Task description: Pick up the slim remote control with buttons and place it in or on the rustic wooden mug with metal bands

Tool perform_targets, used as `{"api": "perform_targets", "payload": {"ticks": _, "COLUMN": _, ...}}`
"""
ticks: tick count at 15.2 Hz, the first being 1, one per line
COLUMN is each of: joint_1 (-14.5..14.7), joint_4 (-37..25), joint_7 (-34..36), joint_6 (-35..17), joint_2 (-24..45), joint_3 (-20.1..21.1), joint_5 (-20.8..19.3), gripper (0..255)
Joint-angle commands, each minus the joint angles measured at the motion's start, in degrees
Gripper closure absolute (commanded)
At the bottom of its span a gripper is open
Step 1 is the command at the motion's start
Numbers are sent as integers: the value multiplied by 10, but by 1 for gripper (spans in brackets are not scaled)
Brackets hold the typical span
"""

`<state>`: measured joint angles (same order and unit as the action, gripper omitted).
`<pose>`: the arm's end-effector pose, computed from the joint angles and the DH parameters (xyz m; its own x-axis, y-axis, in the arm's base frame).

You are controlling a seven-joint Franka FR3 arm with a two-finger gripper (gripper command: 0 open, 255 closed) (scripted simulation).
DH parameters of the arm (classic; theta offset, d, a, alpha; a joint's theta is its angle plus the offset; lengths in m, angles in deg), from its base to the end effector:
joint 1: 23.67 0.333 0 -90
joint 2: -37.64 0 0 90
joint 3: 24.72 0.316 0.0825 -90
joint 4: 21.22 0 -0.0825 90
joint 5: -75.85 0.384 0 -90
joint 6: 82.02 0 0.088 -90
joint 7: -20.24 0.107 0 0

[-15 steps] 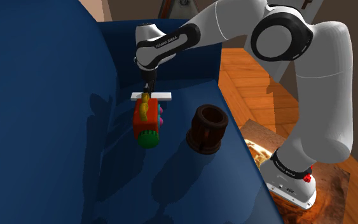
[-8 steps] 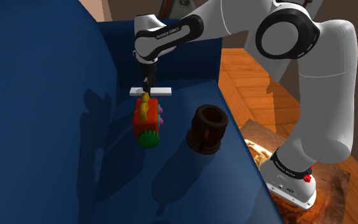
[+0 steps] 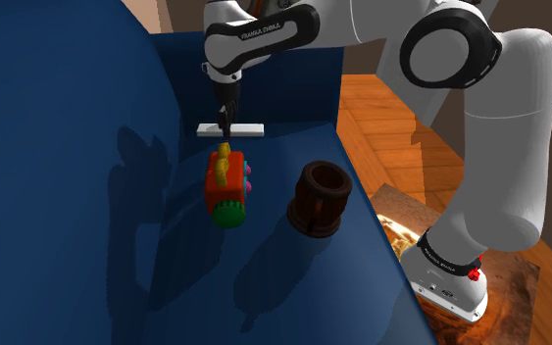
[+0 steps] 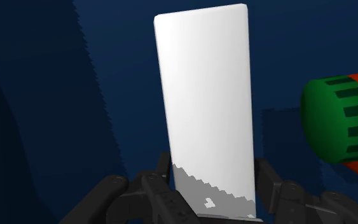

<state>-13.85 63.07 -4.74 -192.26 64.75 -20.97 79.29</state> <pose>0.6723 0.1593 0.4054 0.7997 0.6002 0.0175 0.5992 -0.7959 -0.0863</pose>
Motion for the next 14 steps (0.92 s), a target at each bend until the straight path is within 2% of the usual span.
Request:
{"api": "perform_targets", "payload": {"ticks": 1, "joint_1": 0, "joint_4": -9, "joint_7": 1, "joint_6": 12, "joint_2": -4, "joint_3": 0, "joint_5": 0, "gripper": 255}}
{"api": "perform_targets", "payload": {"ticks": 14, "joint_1": 0, "joint_4": -96, "joint_7": 7, "joint_6": 108, "joint_2": -12, "joint_3": 0, "joint_5": -1, "gripper": 255}}
